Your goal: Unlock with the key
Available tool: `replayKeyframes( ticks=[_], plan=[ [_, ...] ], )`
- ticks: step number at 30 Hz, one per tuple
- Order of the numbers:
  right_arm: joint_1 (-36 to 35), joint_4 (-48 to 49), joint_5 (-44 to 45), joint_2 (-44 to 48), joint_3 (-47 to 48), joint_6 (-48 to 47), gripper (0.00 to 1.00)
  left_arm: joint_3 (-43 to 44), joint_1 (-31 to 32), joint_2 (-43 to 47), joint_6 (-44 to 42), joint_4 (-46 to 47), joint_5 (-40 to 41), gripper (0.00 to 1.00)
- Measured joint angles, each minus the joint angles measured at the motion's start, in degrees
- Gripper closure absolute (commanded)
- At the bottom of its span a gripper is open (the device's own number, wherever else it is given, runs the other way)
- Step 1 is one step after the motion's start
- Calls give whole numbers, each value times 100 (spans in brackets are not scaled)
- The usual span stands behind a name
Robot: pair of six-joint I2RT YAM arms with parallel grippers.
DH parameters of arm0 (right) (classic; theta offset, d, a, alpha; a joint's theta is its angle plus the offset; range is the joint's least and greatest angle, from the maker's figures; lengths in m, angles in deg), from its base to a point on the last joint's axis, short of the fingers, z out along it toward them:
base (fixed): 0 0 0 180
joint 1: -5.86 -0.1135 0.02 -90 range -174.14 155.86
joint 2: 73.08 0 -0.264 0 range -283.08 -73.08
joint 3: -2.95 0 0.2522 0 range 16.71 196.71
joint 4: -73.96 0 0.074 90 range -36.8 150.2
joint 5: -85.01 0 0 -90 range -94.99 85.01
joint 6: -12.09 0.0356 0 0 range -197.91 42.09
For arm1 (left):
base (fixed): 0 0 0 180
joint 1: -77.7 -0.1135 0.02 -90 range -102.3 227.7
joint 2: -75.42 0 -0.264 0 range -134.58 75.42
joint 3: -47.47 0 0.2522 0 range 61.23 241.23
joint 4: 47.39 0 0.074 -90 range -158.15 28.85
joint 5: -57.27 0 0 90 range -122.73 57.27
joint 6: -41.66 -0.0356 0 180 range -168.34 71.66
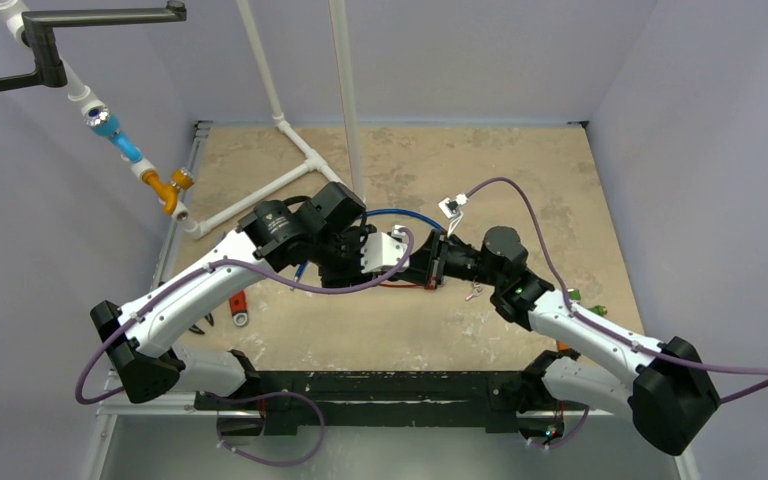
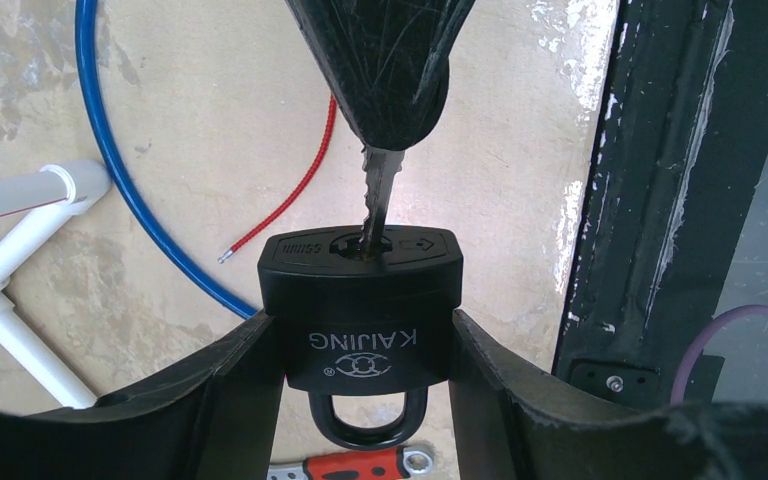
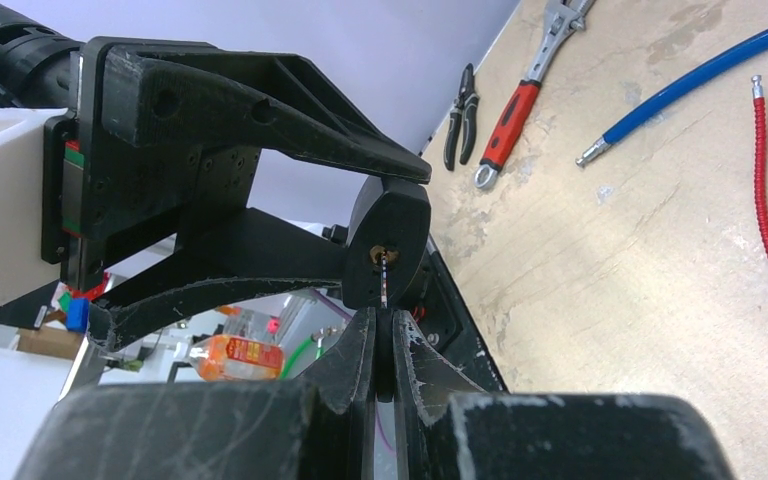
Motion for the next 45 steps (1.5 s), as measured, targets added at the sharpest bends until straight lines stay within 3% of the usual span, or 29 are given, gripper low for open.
replayKeyframes(
  ticks=[45],
  plan=[
    [50, 960, -520, -535, 31, 164, 100, 321, -33, -39, 304, -387, 85, 100]
  ],
)
